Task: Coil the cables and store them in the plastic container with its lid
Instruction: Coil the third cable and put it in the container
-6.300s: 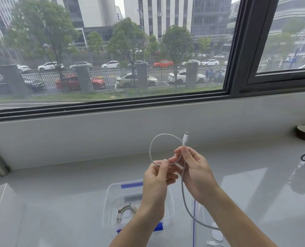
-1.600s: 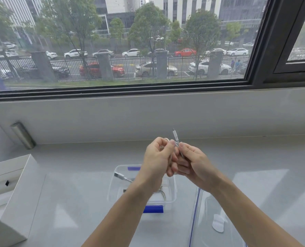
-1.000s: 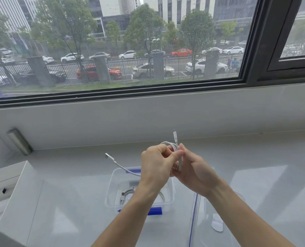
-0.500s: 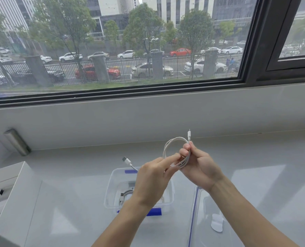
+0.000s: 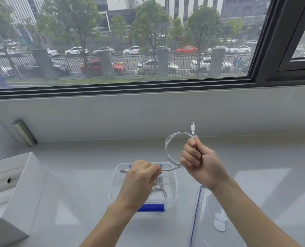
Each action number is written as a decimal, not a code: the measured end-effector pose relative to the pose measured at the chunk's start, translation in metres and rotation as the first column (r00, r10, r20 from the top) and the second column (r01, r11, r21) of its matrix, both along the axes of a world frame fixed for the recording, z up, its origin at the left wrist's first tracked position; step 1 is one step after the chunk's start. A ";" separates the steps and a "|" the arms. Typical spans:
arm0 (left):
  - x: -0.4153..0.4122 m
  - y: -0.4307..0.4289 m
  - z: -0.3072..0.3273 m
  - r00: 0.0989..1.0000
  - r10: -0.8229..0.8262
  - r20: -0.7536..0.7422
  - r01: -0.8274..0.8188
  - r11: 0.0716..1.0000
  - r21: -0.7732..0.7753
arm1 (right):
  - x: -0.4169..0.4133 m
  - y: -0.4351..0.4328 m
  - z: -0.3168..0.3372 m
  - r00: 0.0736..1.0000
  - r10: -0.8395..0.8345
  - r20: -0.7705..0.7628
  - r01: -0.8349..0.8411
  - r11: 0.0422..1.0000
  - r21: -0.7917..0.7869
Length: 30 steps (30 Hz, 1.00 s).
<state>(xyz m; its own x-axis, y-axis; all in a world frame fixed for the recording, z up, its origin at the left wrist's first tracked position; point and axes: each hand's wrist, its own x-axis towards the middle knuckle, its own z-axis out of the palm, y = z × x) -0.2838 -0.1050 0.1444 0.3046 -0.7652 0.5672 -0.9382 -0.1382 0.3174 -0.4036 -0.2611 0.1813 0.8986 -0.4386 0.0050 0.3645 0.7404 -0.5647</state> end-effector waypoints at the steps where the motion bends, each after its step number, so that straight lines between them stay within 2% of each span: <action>1: 0.001 0.000 -0.003 1.000 0.015 0.022 -0.015 1.000 -0.001 | 0.001 0.002 -0.001 1.000 0.000 -0.001 0.000 1.000 -0.009; 3: 0.003 0.000 -0.009 0.989 0.080 0.121 -0.082 0.997 0.015 | 0.002 0.007 -0.002 1.000 -0.004 -0.014 0.003 0.999 -0.038; 5: 0.003 -0.002 -0.015 0.963 0.179 0.202 -0.202 0.974 0.101 | 0.004 0.012 -0.005 1.000 -0.004 -0.012 0.003 0.999 -0.045; 7: 0.007 -0.002 -0.018 0.958 0.236 0.165 -0.263 0.950 0.170 | 0.004 0.015 -0.006 1.000 0.001 0.009 -0.001 1.000 -0.016; 9: 0.013 0.002 -0.019 0.964 0.262 -0.046 -0.251 0.953 0.171 | 0.002 0.013 -0.006 1.000 0.001 0.016 -0.001 1.000 0.005; 11: 0.020 0.008 -0.020 0.893 0.227 -0.388 -0.169 0.969 0.178 | -0.002 0.011 -0.005 1.000 0.000 0.023 -0.001 1.000 0.020; 13: 0.022 0.014 -0.018 0.758 0.164 -0.631 -0.087 0.985 0.152 | -0.005 0.009 -0.005 1.000 -0.002 0.024 0.001 1.000 0.028; 17: 0.018 0.018 -0.016 0.416 0.043 -0.908 -0.116 0.993 -0.006 | -0.008 0.010 -0.006 0.999 0.004 0.034 -0.005 0.999 0.047; 20: 0.015 0.016 -0.014 0.114 -0.118 -0.986 -0.230 0.963 -0.142 | -0.008 0.013 -0.006 0.999 0.018 0.042 -0.020 0.998 0.054; 22: 0.015 0.010 -0.010 -0.089 -0.287 -0.954 -0.335 0.910 -0.243 | -0.007 0.017 -0.006 0.999 0.026 0.029 -0.027 0.998 0.051; 24: 0.015 0.004 -0.006 -0.187 -0.369 -0.911 -0.413 0.870 -0.267 | -0.005 0.024 -0.008 0.999 0.042 0.019 -0.043 0.998 0.050; 27: 0.010 -0.005 0.003 -0.198 -0.377 -0.905 -0.447 0.856 -0.259 | -0.002 0.030 -0.009 0.998 0.062 0.020 -0.063 0.997 0.054; 28: 0.008 -0.007 0.005 -0.152 -0.345 -0.926 -0.430 0.867 -0.252 | -0.002 0.031 -0.009 0.998 0.066 0.018 -0.066 0.997 0.051; 30: 0.002 -0.010 0.009 0.018 -0.232 -0.973 -0.351 0.909 -0.223 | -0.002 0.032 -0.008 0.997 0.069 0.015 -0.070 0.997 0.036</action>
<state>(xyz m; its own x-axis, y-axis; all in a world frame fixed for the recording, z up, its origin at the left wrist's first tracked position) -0.2822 -0.1149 0.1530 0.8050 -0.5706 -0.1624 0.3290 0.2016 0.9226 -0.4054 -0.2292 0.1734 0.9269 -0.3753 0.0025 0.3189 0.7840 -0.5326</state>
